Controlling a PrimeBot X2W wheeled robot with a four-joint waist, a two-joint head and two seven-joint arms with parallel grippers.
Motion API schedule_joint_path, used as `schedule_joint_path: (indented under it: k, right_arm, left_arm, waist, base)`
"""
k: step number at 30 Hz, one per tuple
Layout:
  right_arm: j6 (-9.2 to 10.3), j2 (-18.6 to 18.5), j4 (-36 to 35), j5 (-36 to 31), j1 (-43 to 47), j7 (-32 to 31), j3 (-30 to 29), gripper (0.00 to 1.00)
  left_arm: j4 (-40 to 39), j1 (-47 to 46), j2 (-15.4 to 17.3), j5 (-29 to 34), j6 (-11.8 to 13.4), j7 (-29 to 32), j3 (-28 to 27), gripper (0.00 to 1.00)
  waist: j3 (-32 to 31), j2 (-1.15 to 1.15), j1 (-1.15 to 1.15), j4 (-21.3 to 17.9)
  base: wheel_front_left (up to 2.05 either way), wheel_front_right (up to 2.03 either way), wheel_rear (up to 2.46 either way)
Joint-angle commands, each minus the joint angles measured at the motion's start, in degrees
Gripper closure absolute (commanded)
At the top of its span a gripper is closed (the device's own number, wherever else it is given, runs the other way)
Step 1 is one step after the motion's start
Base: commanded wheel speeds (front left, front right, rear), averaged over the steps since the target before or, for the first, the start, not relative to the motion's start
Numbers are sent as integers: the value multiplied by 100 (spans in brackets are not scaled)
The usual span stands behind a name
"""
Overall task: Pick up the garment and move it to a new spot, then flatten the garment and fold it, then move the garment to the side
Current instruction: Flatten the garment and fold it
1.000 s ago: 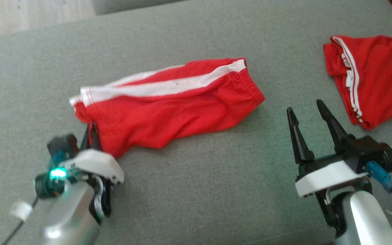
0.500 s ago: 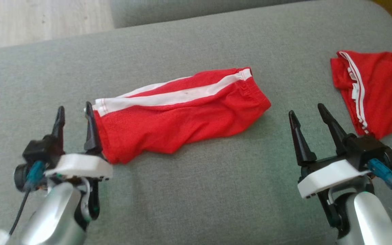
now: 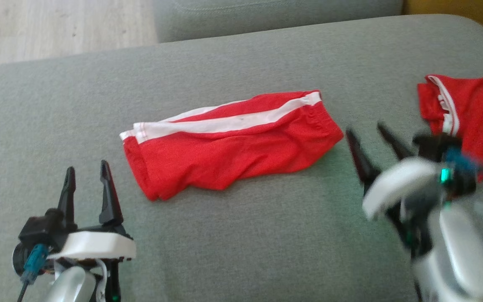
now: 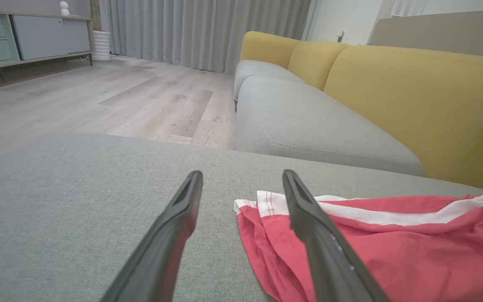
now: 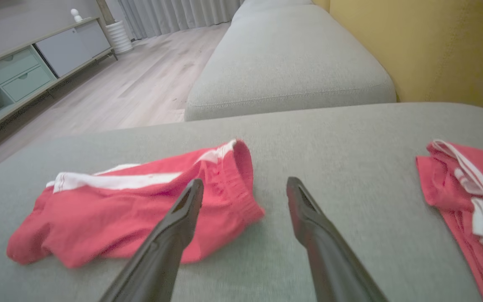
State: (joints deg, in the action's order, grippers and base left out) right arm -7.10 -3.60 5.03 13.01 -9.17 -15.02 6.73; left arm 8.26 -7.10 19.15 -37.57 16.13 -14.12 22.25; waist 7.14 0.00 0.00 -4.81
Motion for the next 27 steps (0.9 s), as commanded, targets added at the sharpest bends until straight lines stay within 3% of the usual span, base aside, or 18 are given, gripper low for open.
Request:
schedule_joint_path:
  k: [1,9,16,27]
  right_arm:
    - [-39,46,-55,119,-739,-224,45,0]
    - [-39,68,1504,190,-1917,-877,-145,0]
    - [-39,71,2997,331,-2546,-563,-354,0]
    - [-39,71,4549,512,-3171,-498,-291,0]
  left_arm:
    - [-232,-305,176,87,16,20,-172,0]
    - [-271,-538,137,160,-90,128,36,0]
    - [-174,-792,64,210,-190,137,168,0]
    - [-66,-1014,-3,253,-282,112,274,0]
  waist:
    - [54,0,0,73]
    - [235,0,0,443]
    - [475,0,0,746]
    - [631,0,0,983]
  base:
    - [0,0,0]
    - [0,0,0]
    - [0,0,0]
    - [0,0,0]
